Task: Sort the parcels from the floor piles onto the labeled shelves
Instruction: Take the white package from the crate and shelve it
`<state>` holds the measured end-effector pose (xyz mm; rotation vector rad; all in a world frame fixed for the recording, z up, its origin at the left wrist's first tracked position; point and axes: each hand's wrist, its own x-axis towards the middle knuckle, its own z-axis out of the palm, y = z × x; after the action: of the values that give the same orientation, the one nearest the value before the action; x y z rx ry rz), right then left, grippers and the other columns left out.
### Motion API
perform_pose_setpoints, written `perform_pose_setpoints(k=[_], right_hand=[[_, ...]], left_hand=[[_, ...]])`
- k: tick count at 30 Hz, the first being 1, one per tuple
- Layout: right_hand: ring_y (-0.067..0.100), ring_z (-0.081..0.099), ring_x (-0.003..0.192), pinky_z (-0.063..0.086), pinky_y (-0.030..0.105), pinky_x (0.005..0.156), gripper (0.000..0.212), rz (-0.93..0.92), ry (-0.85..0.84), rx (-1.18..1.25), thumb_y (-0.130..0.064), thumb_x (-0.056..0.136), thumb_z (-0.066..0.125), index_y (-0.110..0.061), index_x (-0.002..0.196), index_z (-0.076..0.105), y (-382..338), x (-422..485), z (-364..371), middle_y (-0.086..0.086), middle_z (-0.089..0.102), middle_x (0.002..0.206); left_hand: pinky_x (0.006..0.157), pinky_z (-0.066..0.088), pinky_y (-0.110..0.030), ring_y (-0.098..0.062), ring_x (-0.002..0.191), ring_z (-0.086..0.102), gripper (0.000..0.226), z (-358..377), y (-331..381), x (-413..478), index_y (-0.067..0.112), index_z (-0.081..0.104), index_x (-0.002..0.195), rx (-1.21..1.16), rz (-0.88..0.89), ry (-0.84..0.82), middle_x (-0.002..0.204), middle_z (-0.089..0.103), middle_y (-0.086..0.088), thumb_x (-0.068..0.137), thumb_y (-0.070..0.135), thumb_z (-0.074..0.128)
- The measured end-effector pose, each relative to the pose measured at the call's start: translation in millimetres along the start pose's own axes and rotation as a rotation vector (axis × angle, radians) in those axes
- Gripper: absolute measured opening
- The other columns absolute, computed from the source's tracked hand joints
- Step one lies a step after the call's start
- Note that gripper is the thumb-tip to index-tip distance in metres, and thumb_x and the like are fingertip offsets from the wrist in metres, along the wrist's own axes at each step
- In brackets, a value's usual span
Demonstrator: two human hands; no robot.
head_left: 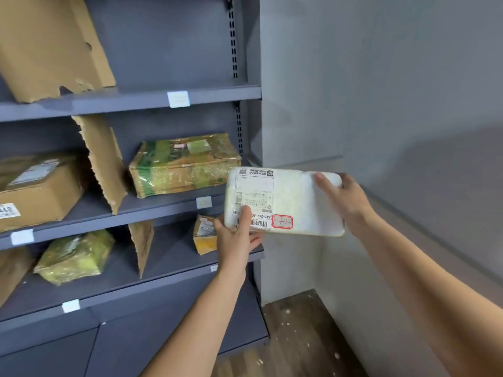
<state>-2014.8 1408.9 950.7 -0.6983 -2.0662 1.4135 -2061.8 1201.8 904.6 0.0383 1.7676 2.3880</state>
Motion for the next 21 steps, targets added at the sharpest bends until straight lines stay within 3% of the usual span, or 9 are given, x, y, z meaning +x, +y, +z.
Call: perform_pose_setpoints(k=[4, 8, 12, 16, 19, 21], right_hand=[[0.018, 0.051, 0.104, 0.037, 0.029, 0.085, 0.057, -0.053, -0.010, 0.000, -0.055, 0.090, 0.059, -0.020, 0.134, 0.051, -23.6, -13.6, 5.0, -0.005, 0.055, 0.116], [0.018, 0.050, 0.102, 0.036, 0.028, 0.085, 0.056, -0.092, -0.043, 0.006, -0.055, 0.090, 0.058, -0.018, 0.133, 0.051, -43.4, -26.3, 11.9, -0.005, 0.055, 0.116], [0.020, 0.047, 0.099, 0.034, 0.028, 0.082, 0.056, -0.099, -0.085, -0.036, -0.053, 0.092, 0.056, -0.014, 0.132, 0.051, -68.2, -34.8, 19.9, -0.001, 0.054, 0.114], [0.022, 0.049, 0.097, 0.034, 0.028, 0.080, 0.054, -0.115, -0.130, -0.040, -0.052, 0.093, 0.056, -0.011, 0.128, 0.053, -94.4, -41.4, 29.8, -0.001, 0.054, 0.107], [0.022, 0.049, 0.098, 0.035, 0.029, 0.080, 0.055, -0.127, -0.147, -0.044, -0.052, 0.093, 0.055, -0.010, 0.129, 0.052, -113.3, -47.2, 38.0, 0.000, 0.054, 0.109], [0.023, 0.049, 0.099, 0.036, 0.030, 0.081, 0.056, -0.128, -0.155, -0.043, -0.052, 0.093, 0.055, -0.009, 0.129, 0.052, -124.4, -50.5, 44.2, 0.003, 0.055, 0.112]], left_hand=[[0.079, 0.055, -0.036, -0.017, 0.094, 0.065, 0.039, -20.8, 19.9, -12.9, 0.018, 0.053, 0.100, 0.324, 0.131, 0.121, 0.104, 0.065, 0.000, 0.087, 0.053, 0.065], [0.088, 0.051, -0.046, -0.024, 0.104, 0.055, 0.043, -40.3, 37.7, -23.8, 0.025, 0.055, 0.083, 0.585, 0.195, 0.202, 0.105, 0.058, -0.002, 0.079, 0.068, 0.058], [0.090, 0.052, -0.048, -0.022, 0.110, 0.056, 0.058, -54.1, 57.1, -37.9, 0.030, 0.053, 0.088, 0.544, 0.193, 0.192, 0.109, 0.064, 0.002, 0.059, 0.080, 0.052], [0.093, 0.050, -0.043, -0.016, 0.112, 0.055, 0.067, -68.8, 78.1, -52.1, 0.030, 0.056, 0.096, 0.579, 0.207, 0.169, 0.111, 0.063, 0.005, 0.050, 0.078, 0.062], [0.081, 0.053, -0.029, -0.006, 0.100, 0.061, 0.069, -81.2, 93.8, -55.1, 0.026, 0.062, 0.106, 0.561, 0.223, 0.147, 0.111, 0.065, 0.008, 0.054, 0.070, 0.074], [0.078, 0.054, -0.028, -0.003, 0.095, 0.063, 0.072, -90.1, 104.2, -54.8, 0.025, 0.062, 0.110, 0.562, 0.237, 0.135, 0.111, 0.066, 0.009, 0.054, 0.068, 0.076]])
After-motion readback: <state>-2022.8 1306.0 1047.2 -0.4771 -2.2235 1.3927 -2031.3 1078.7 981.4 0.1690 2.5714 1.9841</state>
